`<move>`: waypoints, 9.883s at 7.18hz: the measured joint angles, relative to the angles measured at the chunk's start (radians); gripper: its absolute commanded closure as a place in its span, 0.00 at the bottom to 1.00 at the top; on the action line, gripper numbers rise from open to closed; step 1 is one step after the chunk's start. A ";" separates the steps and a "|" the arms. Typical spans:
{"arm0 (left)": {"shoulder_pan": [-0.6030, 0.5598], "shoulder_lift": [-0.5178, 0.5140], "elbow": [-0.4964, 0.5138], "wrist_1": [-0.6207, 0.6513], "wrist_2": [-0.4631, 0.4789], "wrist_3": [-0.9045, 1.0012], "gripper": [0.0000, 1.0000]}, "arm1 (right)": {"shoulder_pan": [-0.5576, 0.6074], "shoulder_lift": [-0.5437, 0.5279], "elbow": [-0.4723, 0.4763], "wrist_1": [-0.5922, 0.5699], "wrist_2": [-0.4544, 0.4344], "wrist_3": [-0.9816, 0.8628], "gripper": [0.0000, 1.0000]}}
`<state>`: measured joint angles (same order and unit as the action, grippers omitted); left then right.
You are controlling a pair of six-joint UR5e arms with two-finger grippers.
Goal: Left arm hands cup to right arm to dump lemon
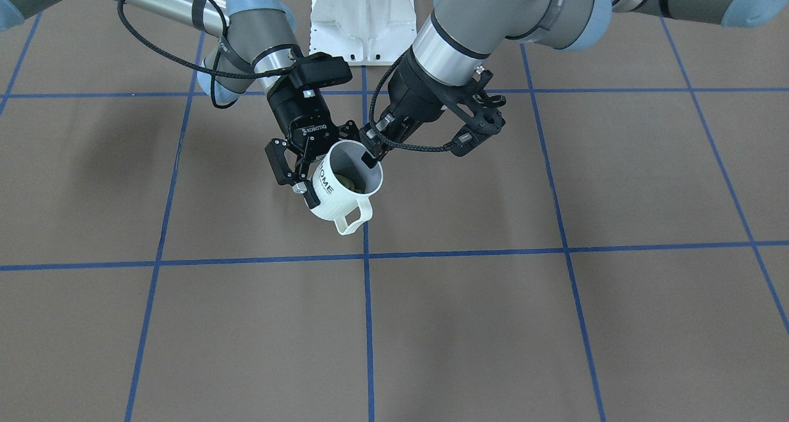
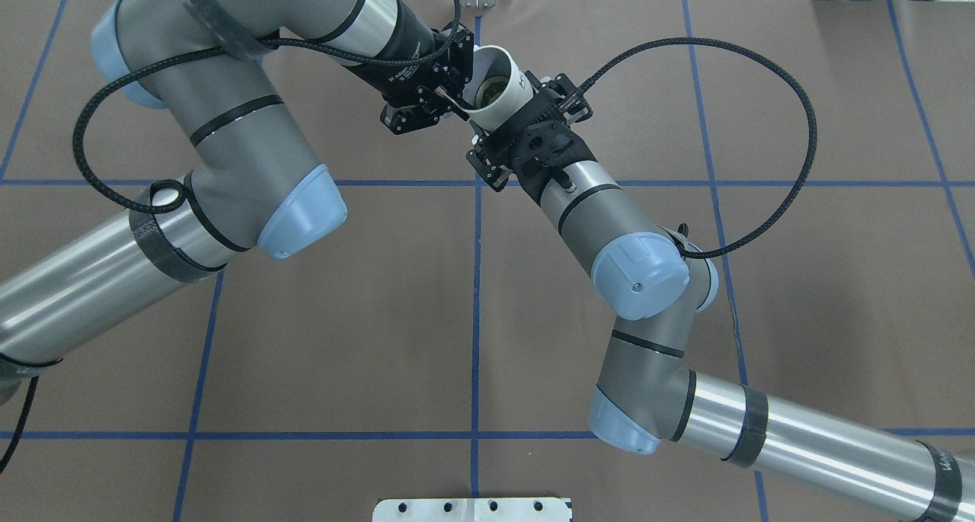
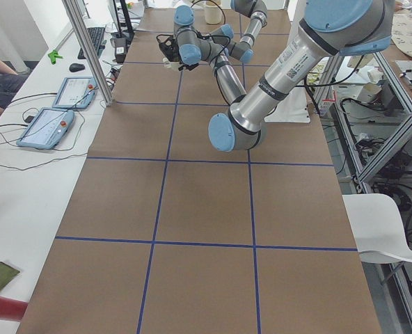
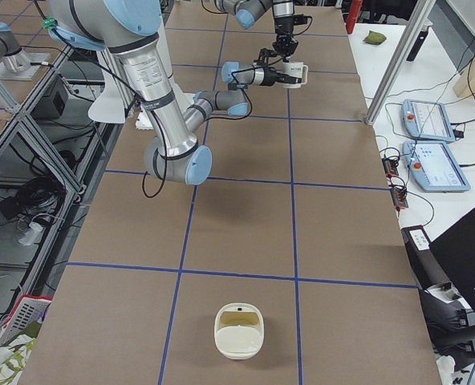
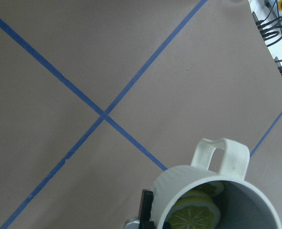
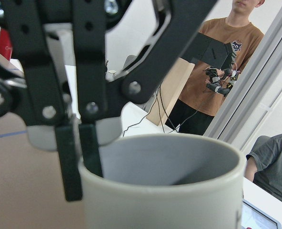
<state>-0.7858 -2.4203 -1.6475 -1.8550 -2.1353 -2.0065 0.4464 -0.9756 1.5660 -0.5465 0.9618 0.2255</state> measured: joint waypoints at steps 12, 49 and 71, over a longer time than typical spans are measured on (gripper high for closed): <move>-0.302 0.194 -0.036 0.098 -0.240 0.643 0.00 | 0.031 -0.131 0.129 0.008 -0.004 0.192 0.90; -0.756 0.710 -0.047 0.293 -0.234 2.106 0.00 | 0.781 -0.870 -0.623 1.576 0.349 2.461 1.00; -0.756 0.714 -0.058 0.294 -0.235 2.099 0.00 | 0.788 -0.859 -0.688 1.696 0.359 2.760 1.00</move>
<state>-1.5416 -1.7063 -1.7057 -1.5614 -2.3707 0.0921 1.2349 -1.8344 0.8782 1.1498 1.3210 2.9859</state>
